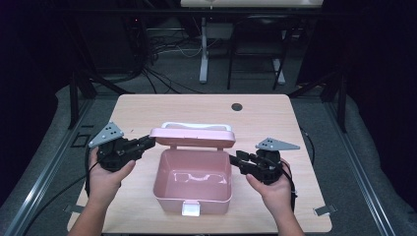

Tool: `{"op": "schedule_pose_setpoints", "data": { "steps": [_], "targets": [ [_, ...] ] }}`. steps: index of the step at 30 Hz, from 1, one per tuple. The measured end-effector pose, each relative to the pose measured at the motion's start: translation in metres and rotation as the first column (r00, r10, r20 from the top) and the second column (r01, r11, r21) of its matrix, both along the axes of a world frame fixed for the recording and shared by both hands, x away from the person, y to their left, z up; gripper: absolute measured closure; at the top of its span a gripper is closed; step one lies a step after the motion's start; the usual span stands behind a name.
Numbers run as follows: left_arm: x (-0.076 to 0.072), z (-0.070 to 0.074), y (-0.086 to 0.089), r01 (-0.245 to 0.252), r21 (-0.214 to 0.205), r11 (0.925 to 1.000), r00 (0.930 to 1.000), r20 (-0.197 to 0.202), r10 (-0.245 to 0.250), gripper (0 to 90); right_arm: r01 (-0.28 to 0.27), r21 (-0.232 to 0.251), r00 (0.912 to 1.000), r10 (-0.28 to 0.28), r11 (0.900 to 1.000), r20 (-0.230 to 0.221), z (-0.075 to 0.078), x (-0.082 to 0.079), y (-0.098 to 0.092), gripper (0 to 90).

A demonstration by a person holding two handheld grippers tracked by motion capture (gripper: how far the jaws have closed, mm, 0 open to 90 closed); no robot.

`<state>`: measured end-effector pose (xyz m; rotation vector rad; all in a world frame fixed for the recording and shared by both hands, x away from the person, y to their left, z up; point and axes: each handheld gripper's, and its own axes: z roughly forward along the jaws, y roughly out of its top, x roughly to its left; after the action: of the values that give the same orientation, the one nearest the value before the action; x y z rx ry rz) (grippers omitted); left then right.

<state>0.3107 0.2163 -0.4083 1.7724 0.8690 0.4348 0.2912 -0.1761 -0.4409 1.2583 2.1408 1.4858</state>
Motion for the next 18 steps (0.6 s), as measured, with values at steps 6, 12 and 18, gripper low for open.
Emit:
{"op": "schedule_pose_setpoints", "data": {
  "steps": [6, 12, 18],
  "targets": [
    [0.004, -0.004, 0.0, -0.01, -0.014, 0.9999, 0.9999, 0.008, 0.01, 80.8, 0.0, -0.003, 1.0, -0.001, 1.0, -0.004, -0.001, -0.001, 0.001, 63.7],
    [0.008, -0.004, 0.0, -0.011, -0.029, 0.9995, 0.9998, 0.017, 0.011, 81.1, 0.004, -0.016, 0.9999, -0.004, 0.9999, -0.01, -0.003, -0.003, 0.005, 61.6],
    [0.011, -0.006, 0.0, -0.006, -0.015, 0.9999, 0.9999, 0.01, 0.006, 81.7, 0.004, -0.037, 1.0, -0.004, 0.9993, -0.004, -0.006, -0.01, 0.01, 58.3]
  ]
}}
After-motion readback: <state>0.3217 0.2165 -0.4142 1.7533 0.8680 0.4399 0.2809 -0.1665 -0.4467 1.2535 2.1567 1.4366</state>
